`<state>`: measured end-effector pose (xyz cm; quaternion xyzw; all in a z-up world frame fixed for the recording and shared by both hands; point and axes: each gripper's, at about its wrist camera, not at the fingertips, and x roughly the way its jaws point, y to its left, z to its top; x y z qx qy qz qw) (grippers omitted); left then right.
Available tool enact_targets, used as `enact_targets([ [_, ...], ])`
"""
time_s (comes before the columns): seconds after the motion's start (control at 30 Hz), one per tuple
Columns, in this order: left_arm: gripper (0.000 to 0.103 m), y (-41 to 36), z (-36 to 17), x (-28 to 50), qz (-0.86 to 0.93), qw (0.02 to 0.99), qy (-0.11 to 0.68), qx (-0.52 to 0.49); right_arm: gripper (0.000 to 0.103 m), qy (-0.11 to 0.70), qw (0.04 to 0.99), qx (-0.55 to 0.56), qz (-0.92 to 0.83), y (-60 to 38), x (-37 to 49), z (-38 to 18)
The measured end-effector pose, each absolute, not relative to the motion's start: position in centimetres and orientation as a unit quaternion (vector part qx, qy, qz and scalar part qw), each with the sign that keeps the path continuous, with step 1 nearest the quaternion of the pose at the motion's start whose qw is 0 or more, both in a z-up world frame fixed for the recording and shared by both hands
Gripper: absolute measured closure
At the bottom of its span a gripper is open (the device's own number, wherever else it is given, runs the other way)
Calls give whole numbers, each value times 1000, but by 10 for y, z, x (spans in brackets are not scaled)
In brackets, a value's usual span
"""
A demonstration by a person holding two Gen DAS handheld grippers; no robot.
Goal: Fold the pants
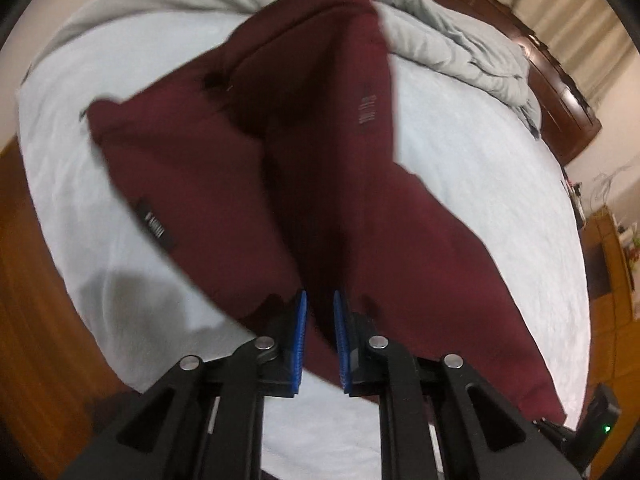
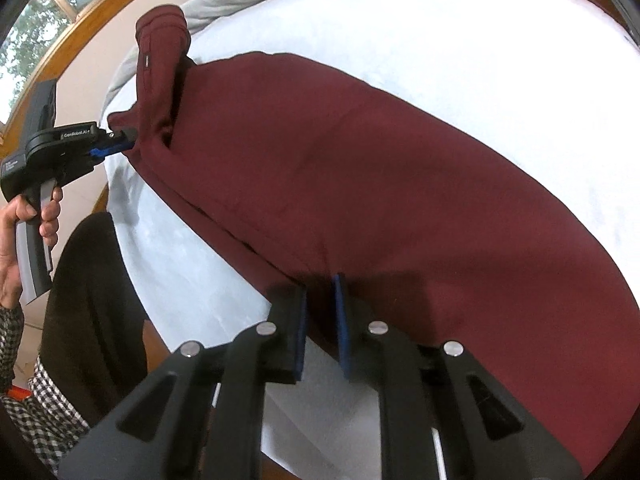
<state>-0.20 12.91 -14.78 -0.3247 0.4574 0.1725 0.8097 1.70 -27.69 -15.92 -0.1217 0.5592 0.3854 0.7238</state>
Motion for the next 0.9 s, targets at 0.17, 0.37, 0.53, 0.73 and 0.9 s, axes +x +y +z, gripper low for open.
enact_targets([
  [0.17,64,147,-129,-14,175,806,442,-352,86,563,723,-121,382,-273,13,-157],
  [0.37,27,144,-86,46,197,815,476,-264,80,569,720,-122,378,-267,9,-166],
  [0.53,25,123,-90,135,268,778,548,-153,75,569,720,-117,381,-266,7,-169],
  [0.73,25,115,-121,197,335,720,600,-93,75,572,716,-95,389,-270,11,-173],
  [0.9,30,128,-151,222,363,675,636,-82,75,576,713,-72,394,-277,17,-173],
])
